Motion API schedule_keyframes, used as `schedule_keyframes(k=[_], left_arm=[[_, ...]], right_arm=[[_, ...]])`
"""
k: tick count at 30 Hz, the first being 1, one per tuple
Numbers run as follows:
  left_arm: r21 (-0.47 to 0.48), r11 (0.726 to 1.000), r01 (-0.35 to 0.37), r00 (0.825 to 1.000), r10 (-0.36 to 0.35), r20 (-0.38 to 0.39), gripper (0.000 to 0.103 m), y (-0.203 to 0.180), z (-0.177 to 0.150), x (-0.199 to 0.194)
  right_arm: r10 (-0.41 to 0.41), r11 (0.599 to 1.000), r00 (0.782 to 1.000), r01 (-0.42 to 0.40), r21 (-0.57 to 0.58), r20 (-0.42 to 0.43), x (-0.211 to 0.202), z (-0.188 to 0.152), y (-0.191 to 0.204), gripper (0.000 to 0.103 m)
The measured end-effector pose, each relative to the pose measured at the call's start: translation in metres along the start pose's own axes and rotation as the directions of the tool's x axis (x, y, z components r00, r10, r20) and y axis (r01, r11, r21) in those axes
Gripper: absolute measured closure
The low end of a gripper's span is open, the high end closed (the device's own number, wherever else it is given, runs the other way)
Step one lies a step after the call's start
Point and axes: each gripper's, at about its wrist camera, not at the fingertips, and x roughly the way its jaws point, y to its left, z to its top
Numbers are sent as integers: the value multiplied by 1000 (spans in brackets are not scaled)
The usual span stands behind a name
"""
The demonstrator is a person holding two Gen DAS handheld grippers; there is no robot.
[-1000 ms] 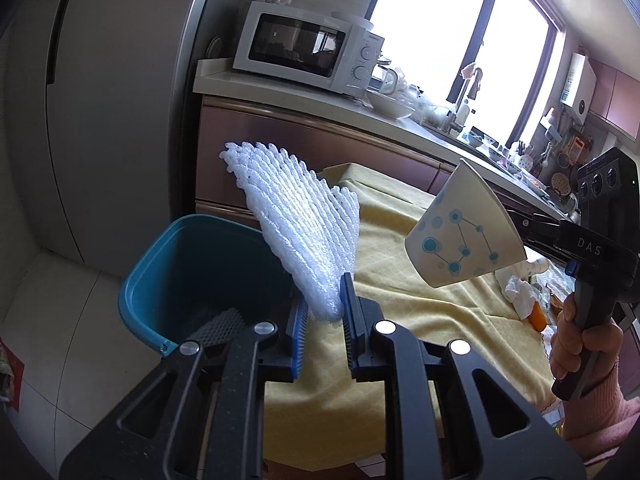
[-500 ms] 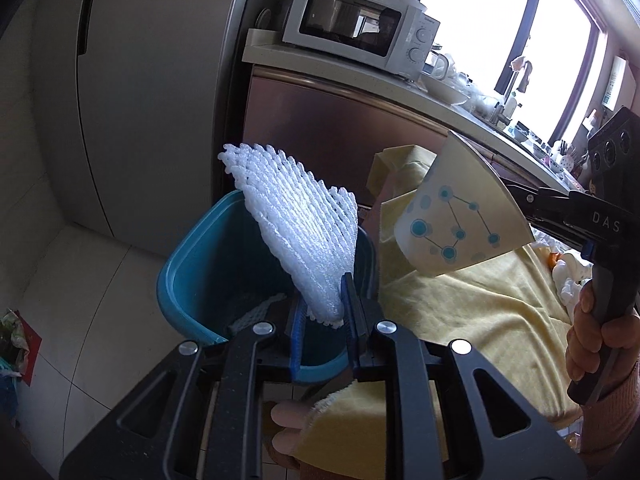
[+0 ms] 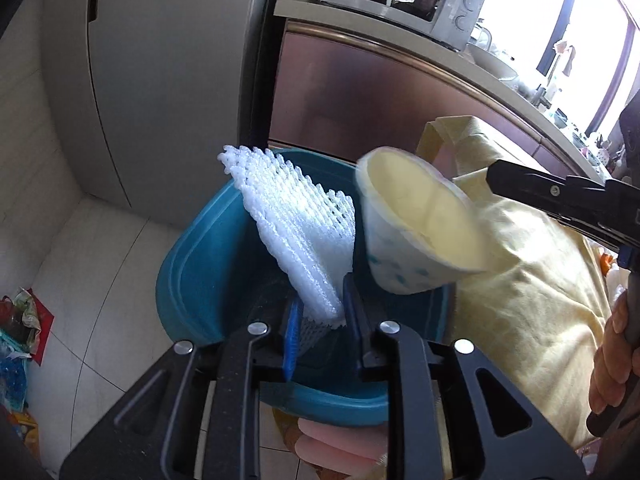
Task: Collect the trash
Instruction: 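Open left gripper over teal bin while right gripper drops paper cup into it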
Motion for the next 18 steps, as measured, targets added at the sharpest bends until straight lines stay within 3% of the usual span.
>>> schedule_keyframes(k=[5, 11, 18], left_arm=[[-17, 1000, -13, 1000, 12, -14, 64, 3, 2, 17], [-13, 1000, -10, 1000, 10, -17, 63, 0, 0, 23], [57, 998, 26, 997, -30, 72, 58, -30, -6, -13]], right_arm=[[3, 1000, 1000, -3, 6, -13, 7, -4, -1, 92], [12, 1000, 1000, -12, 9, -7, -7, -11, -8, 82], [4, 1000, 998, -2, -18, 64, -56, -25, -18, 75]])
